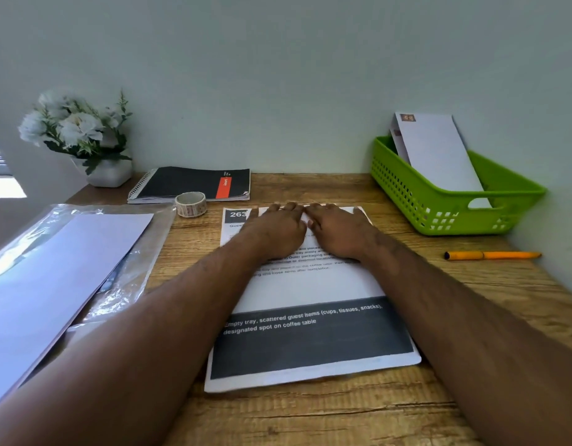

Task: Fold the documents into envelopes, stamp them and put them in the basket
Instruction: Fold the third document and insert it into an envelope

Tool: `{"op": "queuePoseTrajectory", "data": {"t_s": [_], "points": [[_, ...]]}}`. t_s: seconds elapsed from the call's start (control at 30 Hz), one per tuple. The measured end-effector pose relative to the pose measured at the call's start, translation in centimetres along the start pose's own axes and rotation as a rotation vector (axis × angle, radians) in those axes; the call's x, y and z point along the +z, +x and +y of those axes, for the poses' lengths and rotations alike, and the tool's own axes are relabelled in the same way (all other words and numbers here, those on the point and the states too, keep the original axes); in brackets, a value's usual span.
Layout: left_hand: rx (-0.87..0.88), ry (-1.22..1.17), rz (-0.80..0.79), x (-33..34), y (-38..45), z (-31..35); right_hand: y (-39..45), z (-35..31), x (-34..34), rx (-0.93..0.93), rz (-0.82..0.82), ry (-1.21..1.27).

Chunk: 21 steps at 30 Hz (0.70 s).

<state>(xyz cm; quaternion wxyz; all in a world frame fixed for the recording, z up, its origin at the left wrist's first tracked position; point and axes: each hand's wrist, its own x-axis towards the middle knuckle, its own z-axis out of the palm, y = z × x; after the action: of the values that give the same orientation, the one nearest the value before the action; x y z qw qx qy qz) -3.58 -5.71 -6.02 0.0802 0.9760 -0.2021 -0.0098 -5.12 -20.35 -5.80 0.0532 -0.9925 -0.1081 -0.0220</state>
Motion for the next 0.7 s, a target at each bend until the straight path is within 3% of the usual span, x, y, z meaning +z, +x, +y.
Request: {"op": "queuePoseTrajectory", "data": {"t_s": [0.17,0.33,0.57,0.7], "points": [[-0.029,-0.007,-0.005,0.3,0.2,-0.4,0.6,-0.2,-0.1,0.036,-0.046,0.010],[-0.028,-0.018,-0.006,0.4,0.1,-0.5,0.4,3.0,-0.2,0.221,0.048,0.056],[-0.025,-0.027,-0.033,0.2,-0.2,-0.6,-0.1,2.9,-0.2,0.293,0.034,0.044],[-0.125,0.025,-0.063,-0.9,-0.9,-2.1,0.1,3.1,-0.4,0.286,0.015,0.080]]}}
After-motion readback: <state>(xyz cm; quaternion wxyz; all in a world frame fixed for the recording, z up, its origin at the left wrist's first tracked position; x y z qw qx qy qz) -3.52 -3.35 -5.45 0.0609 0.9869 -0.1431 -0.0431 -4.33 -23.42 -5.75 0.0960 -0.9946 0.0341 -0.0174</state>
